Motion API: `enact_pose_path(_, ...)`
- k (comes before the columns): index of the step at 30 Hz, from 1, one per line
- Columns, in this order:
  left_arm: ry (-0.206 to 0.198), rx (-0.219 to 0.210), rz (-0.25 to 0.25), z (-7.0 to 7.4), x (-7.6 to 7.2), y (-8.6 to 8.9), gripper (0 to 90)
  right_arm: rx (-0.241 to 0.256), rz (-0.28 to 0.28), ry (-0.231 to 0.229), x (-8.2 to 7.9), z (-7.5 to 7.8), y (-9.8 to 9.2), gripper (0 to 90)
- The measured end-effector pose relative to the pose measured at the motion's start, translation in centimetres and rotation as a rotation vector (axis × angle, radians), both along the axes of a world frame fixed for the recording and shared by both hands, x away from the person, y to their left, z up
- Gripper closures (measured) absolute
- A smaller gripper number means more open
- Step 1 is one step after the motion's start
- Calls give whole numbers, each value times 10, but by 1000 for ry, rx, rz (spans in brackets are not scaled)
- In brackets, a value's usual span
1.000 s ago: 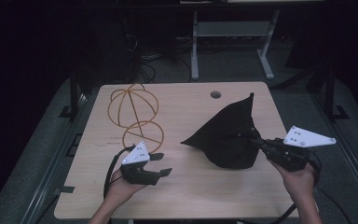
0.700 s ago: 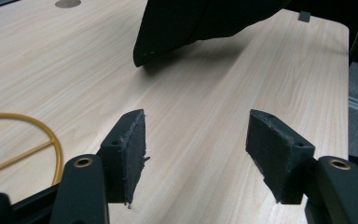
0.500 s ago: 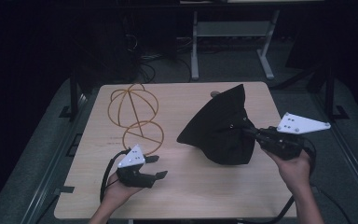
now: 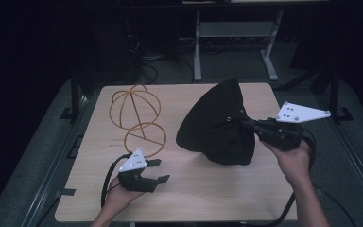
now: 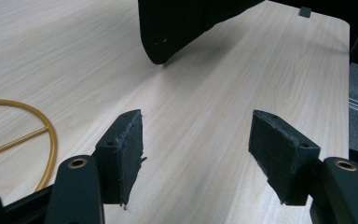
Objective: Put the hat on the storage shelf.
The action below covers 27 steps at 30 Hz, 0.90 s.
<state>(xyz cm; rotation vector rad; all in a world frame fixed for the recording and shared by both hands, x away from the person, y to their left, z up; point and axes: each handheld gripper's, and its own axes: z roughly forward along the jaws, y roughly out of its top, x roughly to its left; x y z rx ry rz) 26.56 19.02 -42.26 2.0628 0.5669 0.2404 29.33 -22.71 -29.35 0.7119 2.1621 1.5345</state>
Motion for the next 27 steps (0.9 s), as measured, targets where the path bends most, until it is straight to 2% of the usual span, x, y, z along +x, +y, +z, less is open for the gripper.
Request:
enact_pose_path(16,0,-29,3,-3,0,0,332,14,45,-35,16,36,21,889)
enact_pose_path(27,-10,-5,-7,-5,-3,-2,326,27,95,-50,29,57,42,888)
